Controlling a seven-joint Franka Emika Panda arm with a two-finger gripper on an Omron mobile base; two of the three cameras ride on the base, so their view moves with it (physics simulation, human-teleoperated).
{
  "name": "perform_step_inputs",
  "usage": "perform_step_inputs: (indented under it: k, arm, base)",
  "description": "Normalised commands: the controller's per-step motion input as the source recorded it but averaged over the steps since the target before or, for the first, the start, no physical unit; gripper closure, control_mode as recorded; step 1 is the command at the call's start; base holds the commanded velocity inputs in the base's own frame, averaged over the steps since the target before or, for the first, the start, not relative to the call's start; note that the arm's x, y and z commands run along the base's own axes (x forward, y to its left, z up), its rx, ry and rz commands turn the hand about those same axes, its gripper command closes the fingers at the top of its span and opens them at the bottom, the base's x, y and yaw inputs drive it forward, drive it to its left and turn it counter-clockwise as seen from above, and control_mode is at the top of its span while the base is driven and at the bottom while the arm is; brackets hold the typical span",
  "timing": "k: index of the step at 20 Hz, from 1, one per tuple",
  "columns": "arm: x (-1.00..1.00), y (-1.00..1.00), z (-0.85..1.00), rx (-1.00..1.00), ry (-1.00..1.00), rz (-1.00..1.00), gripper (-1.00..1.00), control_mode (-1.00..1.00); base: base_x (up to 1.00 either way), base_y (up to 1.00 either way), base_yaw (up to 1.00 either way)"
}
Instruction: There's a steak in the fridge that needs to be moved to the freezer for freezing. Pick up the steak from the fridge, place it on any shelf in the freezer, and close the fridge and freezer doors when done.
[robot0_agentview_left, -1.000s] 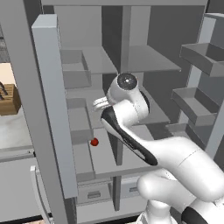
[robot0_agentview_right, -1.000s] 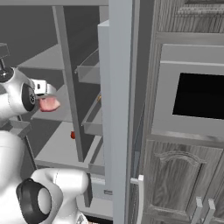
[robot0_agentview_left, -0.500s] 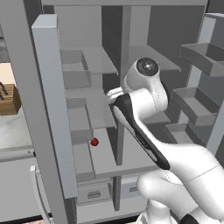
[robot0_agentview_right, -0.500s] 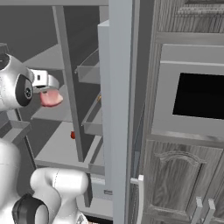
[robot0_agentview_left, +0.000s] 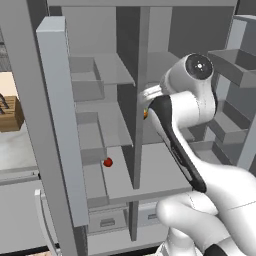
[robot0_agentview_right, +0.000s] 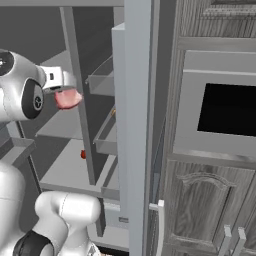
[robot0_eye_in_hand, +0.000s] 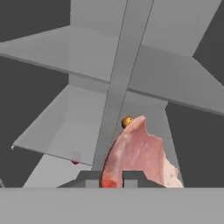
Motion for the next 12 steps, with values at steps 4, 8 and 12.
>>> perform_step_inputs:
  k: [4,8,12]
  arm:
    - [0.00,-0.31,0.45,-0.13,-0.04,0.03,1.00,-1.00]
    - [0.00,-0.38,0.37,-0.18,0.00,0.11,1.00,-1.00]
    - [-0.01,-0.34,0.34,-0.23,0.03,0.20,1.00,-1.00]
  base:
    - [0.00,0.00,0.00]
    - [0.00,0.00,0.00]
    - [0.00,0.00,0.00]
